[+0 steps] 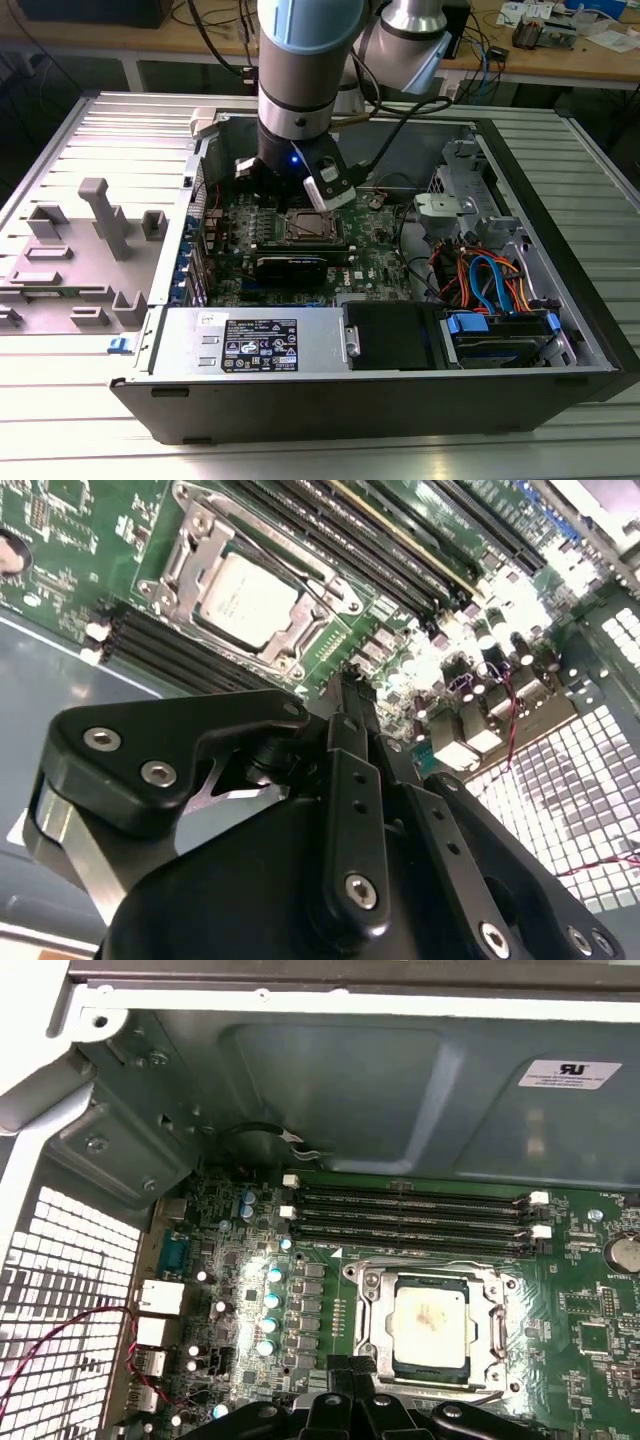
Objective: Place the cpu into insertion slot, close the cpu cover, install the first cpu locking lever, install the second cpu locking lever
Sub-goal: 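Install the second cpu locking lever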
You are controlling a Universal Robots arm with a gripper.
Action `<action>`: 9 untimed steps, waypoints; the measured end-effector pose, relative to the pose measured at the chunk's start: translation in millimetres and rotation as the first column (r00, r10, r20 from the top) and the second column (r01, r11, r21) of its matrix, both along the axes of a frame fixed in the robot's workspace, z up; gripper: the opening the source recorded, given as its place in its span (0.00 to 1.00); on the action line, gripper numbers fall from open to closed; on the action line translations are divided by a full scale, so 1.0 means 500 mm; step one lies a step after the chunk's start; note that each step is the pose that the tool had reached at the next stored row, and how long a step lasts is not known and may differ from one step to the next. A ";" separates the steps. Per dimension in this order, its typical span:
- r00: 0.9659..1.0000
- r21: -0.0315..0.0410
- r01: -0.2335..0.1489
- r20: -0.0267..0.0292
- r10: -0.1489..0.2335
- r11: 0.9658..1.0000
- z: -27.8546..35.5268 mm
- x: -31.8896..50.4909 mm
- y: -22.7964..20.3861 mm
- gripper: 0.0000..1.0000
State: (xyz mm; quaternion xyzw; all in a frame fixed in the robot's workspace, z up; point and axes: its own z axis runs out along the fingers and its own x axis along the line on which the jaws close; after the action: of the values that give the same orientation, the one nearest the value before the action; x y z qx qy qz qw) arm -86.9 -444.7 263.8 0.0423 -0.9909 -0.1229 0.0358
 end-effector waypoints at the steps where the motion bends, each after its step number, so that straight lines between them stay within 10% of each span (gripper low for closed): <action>1: 1.000 -0.007 0.002 -0.001 -0.002 1.000 0.000 0.003 0.0000 0.11; 6: 1.000 -0.067 0.014 -0.007 -0.014 0.998 -0.001 0.034 0.0000 0.11; 9: 1.000 -0.072 0.014 -0.016 -0.015 0.997 -0.006 0.051 0.0000 0.11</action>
State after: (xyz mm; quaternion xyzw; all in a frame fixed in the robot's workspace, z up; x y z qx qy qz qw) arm -61.4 -444.7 260.7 0.0325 -0.9946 -0.0876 0.0447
